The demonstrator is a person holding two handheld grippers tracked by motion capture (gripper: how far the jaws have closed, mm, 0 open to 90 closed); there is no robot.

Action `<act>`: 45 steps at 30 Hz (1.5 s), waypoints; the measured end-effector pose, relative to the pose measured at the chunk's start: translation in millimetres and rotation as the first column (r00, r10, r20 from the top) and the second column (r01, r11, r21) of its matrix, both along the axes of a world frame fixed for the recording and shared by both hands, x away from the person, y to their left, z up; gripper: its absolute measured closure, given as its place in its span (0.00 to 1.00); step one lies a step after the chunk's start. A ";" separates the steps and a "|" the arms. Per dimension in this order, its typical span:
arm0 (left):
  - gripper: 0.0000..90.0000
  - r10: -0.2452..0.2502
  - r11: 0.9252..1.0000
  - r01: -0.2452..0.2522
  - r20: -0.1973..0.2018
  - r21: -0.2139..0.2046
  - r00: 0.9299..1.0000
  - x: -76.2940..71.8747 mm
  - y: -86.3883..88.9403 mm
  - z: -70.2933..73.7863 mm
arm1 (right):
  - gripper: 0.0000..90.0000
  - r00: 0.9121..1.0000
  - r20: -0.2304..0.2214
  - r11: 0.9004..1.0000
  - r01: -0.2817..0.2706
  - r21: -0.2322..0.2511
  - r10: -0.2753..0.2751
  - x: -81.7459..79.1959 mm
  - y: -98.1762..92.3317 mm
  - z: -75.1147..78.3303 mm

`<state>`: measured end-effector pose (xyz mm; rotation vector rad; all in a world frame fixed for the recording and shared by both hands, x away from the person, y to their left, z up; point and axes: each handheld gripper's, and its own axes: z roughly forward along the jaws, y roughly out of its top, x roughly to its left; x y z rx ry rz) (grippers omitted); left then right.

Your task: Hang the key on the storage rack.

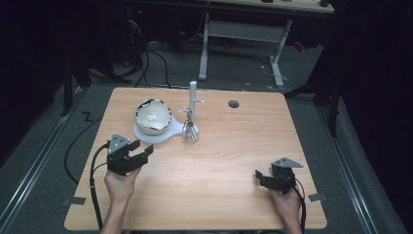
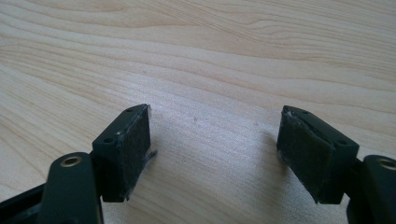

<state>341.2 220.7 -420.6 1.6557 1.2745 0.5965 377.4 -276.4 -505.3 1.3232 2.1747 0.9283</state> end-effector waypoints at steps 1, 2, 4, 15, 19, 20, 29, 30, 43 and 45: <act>0.48 0.001 1.000 -0.001 -0.001 0.001 1.000 -0.4 0.5 -0.4 | 0.29 1.000 0.000 1.000 0.000 0.000 0.000 0.0 0.0 0.0; 0.48 0.004 1.000 -0.004 -0.002 -0.001 1.000 -1.0 1.1 -1.0 | 0.29 1.000 0.000 1.000 0.000 0.000 0.000 0.0 0.0 0.0; 0.48 0.008 1.000 -0.008 -0.003 -0.002 1.000 -2.1 2.6 -2.4 | 0.29 1.000 0.000 1.000 0.000 0.000 0.000 0.0 0.0 0.0; 0.48 0.015 0.999 -0.016 -0.009 -0.031 1.000 -8.4 9.9 -7.2 | 0.29 1.000 0.000 1.000 0.000 0.000 0.000 0.0 0.0 0.0; 0.48 0.018 0.999 -0.018 -0.011 -0.034 1.000 -9.8 10.7 -9.1 | 0.29 1.000 0.001 1.000 -0.001 -0.001 0.001 0.0 0.0 0.0; 0.48 0.018 0.999 -0.019 -0.012 -0.035 1.000 -10.1 10.8 -9.8 | 0.29 1.000 0.001 1.000 -0.001 -0.001 0.001 0.0 0.0 0.0; 0.47 0.028 0.999 -0.029 -0.022 -0.027 0.999 -12.7 12.6 -15.2 | 0.29 1.000 0.000 1.000 0.000 0.000 0.000 0.0 0.0 0.0; 0.47 0.031 0.999 -0.031 -0.023 -0.025 0.999 -13.2 13.0 -16.0 | 0.29 1.000 0.000 1.000 0.000 0.000 0.000 0.0 0.0 0.0; 0.47 0.053 0.998 -0.054 -0.042 -0.022 0.998 -17.4 17.5 -26.8 | 0.29 1.000 0.000 1.000 0.000 0.000 0.000 0.0 0.0 0.0; 0.47 0.057 0.998 -0.058 -0.046 -0.023 0.997 -17.3 17.6 -29.1 | 0.29 1.000 0.000 1.000 0.000 0.000 0.000 0.0 0.0 0.0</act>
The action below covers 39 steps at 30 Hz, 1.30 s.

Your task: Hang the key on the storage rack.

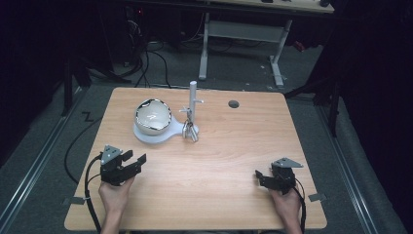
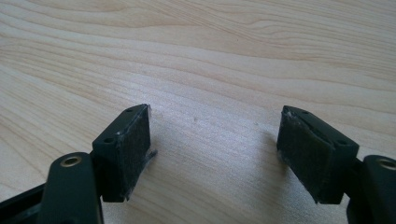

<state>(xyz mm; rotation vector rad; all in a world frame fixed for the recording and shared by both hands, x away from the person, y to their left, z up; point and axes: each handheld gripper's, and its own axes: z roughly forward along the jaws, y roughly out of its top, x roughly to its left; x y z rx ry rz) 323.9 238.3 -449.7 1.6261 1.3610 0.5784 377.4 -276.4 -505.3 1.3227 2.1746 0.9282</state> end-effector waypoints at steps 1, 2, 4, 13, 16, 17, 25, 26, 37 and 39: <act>0.47 0.001 1.000 -0.001 0.000 -0.002 1.000 0.1 0.0 -0.8 | 0.29 1.000 0.000 1.000 0.000 0.000 0.000 0.0 0.0 0.0; 0.47 0.000 1.000 0.000 -0.004 0.001 1.000 0.0 0.2 -1.6 | 0.29 1.000 0.000 1.000 0.000 0.000 0.000 0.0 0.0 0.0; 0.47 0.002 1.000 -0.002 -0.008 0.005 1.000 0.2 0.1 -3.3 | 0.29 1.000 0.000 1.000 0.000 0.000 0.000 0.0 0.0 0.0; 0.46 0.017 1.000 -0.017 -0.026 0.019 1.000 1.1 2.4 -10.4 | 0.29 1.000 0.000 1.000 0.000 0.000 0.000 0.0 0.0 0.0; 0.46 0.022 1.000 -0.021 -0.033 0.023 0.999 1.6 3.1 -12.8 | 0.29 1.000 0.001 1.000 -0.001 -0.001 0.001 0.0 -0.1 0.0; 0.46 0.024 0.999 -0.024 -0.034 0.023 0.999 1.9 3.2 -13.7 | 0.29 1.000 0.000 1.000 0.000 0.000 0.000 -0.1 0.0 0.0; 0.46 0.035 0.999 -0.033 -0.050 0.039 0.998 3.7 3.3 -19.3 | 0.29 1.000 0.000 1.000 0.000 0.000 0.000 0.0 0.0 0.0; 0.46 0.036 0.999 -0.034 -0.050 0.040 0.998 4.0 3.4 -19.9 | 0.29 1.000 0.000 1.000 0.000 0.000 0.000 0.0 0.0 0.0; 0.46 0.042 0.997 -0.038 -0.074 0.060 0.996 7.3 1.5 -28.0 | 0.29 1.000 0.000 1.000 -0.001 -0.001 0.001 0.0 0.0 0.0; 0.46 0.039 0.998 -0.034 -0.079 0.061 0.996 8.0 0.4 -29.3 | 0.29 1.000 0.001 1.000 -0.001 -0.001 0.001 0.0 0.0 0.0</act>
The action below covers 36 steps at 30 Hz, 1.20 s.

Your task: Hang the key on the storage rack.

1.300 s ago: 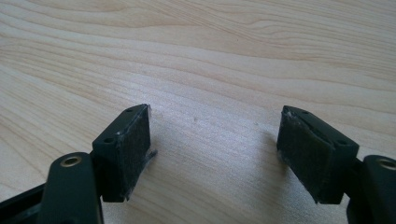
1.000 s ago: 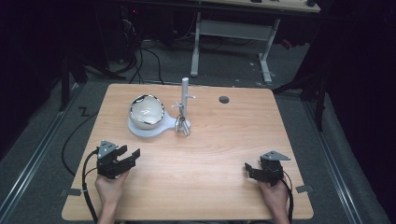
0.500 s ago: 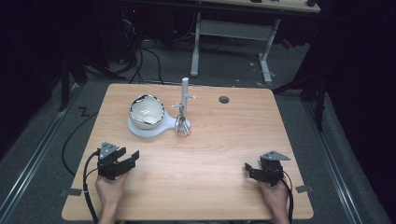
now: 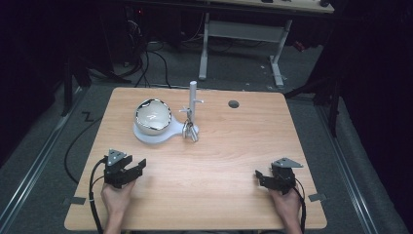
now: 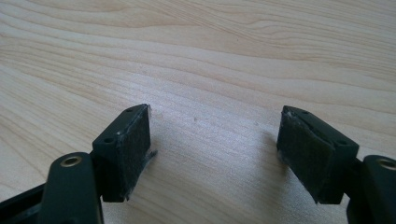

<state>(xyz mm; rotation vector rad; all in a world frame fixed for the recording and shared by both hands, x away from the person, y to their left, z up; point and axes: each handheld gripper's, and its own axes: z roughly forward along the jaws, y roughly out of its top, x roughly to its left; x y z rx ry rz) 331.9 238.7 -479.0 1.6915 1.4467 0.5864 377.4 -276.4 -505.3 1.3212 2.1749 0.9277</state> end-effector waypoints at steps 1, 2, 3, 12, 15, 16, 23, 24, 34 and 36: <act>0.46 -0.001 1.000 0.001 -0.002 0.002 1.000 0.4 -0.7 -0.6 | 0.29 1.000 0.000 1.000 0.000 0.000 0.000 0.0 0.0 0.0; 0.46 -0.003 1.000 0.003 -0.005 0.006 1.000 0.9 -1.5 -1.2 | 0.29 1.000 0.000 1.000 0.000 0.000 0.000 0.0 0.0 0.0; 0.46 -0.004 1.000 0.004 -0.007 0.010 1.000 1.3 -2.3 -1.9 | 0.29 1.000 0.000 1.000 0.001 0.000 -0.001 -0.1 0.1 0.0; 0.45 -0.006 1.000 0.006 -0.027 0.023 1.000 4.6 -6.2 -7.8 | 0.29 1.000 0.000 1.000 0.000 0.000 0.000 0.0 0.0 0.0; 0.45 -0.008 0.999 0.009 -0.036 0.034 0.999 5.5 -7.8 -10.4 | 0.29 1.000 0.000 1.000 0.001 0.000 -0.001 -0.1 0.1 0.0; 0.45 -0.007 0.999 0.008 -0.037 0.033 0.999 6.0 -8.6 -11.6 | 0.29 1.000 0.000 1.000 0.000 0.000 0.000 0.0 0.0 0.0; 0.45 -0.003 0.999 0.005 -0.043 0.051 0.999 7.7 -11.1 -16.0 | 0.29 1.000 0.000 1.000 -0.001 0.000 0.001 0.0 0.0 0.0; 0.45 -0.003 0.998 0.005 -0.044 0.055 0.999 7.9 -11.4 -16.6 | 0.29 1.000 0.000 1.000 -0.001 0.000 0.001 -0.1 0.0 0.0; 0.45 -0.009 0.996 0.014 -0.048 0.086 0.999 11.0 -17.7 -22.1 | 0.29 1.000 0.000 1.000 -0.002 0.000 0.002 -0.1 0.0 0.0; 0.45 -0.012 0.996 0.016 -0.048 0.093 0.999 11.5 -19.2 -22.8 | 0.29 1.000 -0.001 1.000 0.000 0.001 0.000 -0.1 0.1 0.1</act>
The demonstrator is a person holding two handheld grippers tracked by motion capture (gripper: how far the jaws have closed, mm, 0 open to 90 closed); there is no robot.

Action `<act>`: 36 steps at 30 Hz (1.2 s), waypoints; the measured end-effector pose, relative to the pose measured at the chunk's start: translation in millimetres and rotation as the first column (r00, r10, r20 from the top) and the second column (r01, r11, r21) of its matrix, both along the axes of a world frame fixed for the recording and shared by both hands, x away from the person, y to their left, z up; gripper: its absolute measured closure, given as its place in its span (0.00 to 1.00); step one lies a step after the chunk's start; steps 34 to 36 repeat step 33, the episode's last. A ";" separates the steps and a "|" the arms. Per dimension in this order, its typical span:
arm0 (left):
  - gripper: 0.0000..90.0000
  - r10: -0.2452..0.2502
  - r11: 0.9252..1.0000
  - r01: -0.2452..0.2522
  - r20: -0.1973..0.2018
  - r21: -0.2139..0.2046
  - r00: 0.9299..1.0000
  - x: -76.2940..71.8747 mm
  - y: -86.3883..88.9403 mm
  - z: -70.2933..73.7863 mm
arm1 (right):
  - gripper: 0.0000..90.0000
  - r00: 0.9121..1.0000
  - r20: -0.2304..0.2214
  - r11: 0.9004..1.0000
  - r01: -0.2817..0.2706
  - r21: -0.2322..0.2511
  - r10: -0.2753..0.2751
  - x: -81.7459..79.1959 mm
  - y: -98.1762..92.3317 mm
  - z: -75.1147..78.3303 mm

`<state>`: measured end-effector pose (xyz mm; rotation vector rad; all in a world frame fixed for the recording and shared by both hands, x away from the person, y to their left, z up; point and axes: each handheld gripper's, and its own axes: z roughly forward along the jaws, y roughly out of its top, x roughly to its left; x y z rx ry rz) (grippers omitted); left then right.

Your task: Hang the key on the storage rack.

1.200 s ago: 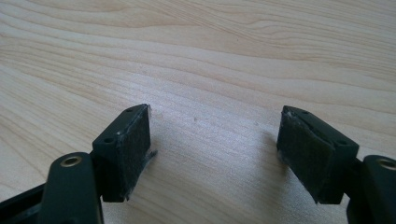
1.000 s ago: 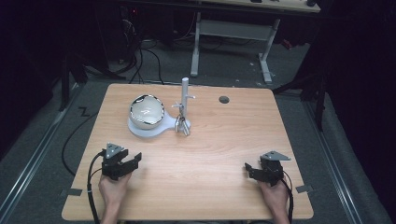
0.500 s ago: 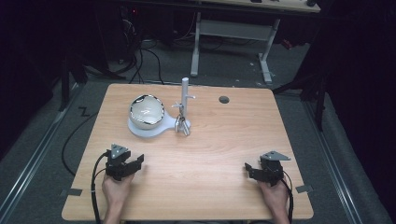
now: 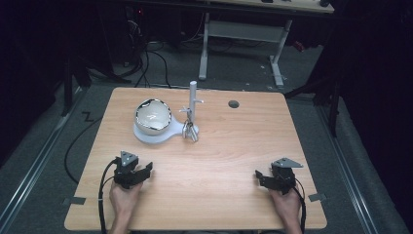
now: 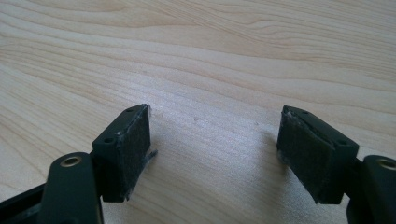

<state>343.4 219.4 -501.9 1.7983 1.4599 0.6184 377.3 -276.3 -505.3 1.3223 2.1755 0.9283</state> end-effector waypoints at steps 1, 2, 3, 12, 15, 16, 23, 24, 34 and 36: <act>0.45 -0.001 1.000 0.001 -0.002 0.002 1.000 0.4 -0.7 -0.4 | 0.29 1.000 0.001 1.000 -0.002 -0.001 0.002 0.0 -0.1 0.0; 0.45 -0.001 1.000 0.001 -0.002 0.006 1.000 0.8 -1.6 -1.0 | 0.29 1.000 0.000 1.000 0.000 0.000 0.000 0.0 0.0 0.0; 0.45 -0.003 1.000 0.003 -0.003 0.006 1.000 1.1 -2.4 -1.4 | 0.29 1.000 0.001 1.000 0.000 -0.001 0.000 0.0 0.0 0.0; 0.45 -0.009 1.000 0.009 -0.010 0.027 1.000 3.1 -8.3 -4.7 | 0.29 1.000 0.000 1.000 -0.001 0.000 0.001 0.0 0.0 0.0; 0.45 -0.010 0.999 0.010 -0.014 0.035 1.000 3.7 -9.6 -5.8 | 0.29 1.000 0.000 1.000 -0.001 -0.001 0.001 0.0 -0.1 0.0; 0.45 -0.011 0.999 0.011 -0.015 0.037 1.000 3.9 -10.0 -6.2 | 0.29 1.000 0.000 1.000 -0.001 -0.001 0.001 0.0 -0.1 0.0; 0.45 -0.009 0.998 0.010 -0.018 0.063 1.000 3.9 -13.0 -6.5 | 0.29 1.000 0.000 1.000 -0.001 0.000 0.001 0.0 0.0 0.0; 0.44 -0.008 0.998 0.009 -0.018 0.069 1.000 3.7 -14.1 -6.6 | 0.29 1.000 -0.001 1.000 0.000 0.000 0.000 -0.1 0.0 0.0; 0.37 -0.024 0.997 0.026 -0.025 0.077 0.999 3.5 -16.3 -6.9 | 0.29 1.000 -0.001 1.000 -0.001 0.000 0.001 -0.2 0.1 0.0; 0.37 -0.024 0.997 0.026 -0.025 0.077 0.999 3.5 -16.3 -6.9 | 0.29 1.000 -0.001 1.000 -0.001 0.000 0.001 -0.2 0.1 0.0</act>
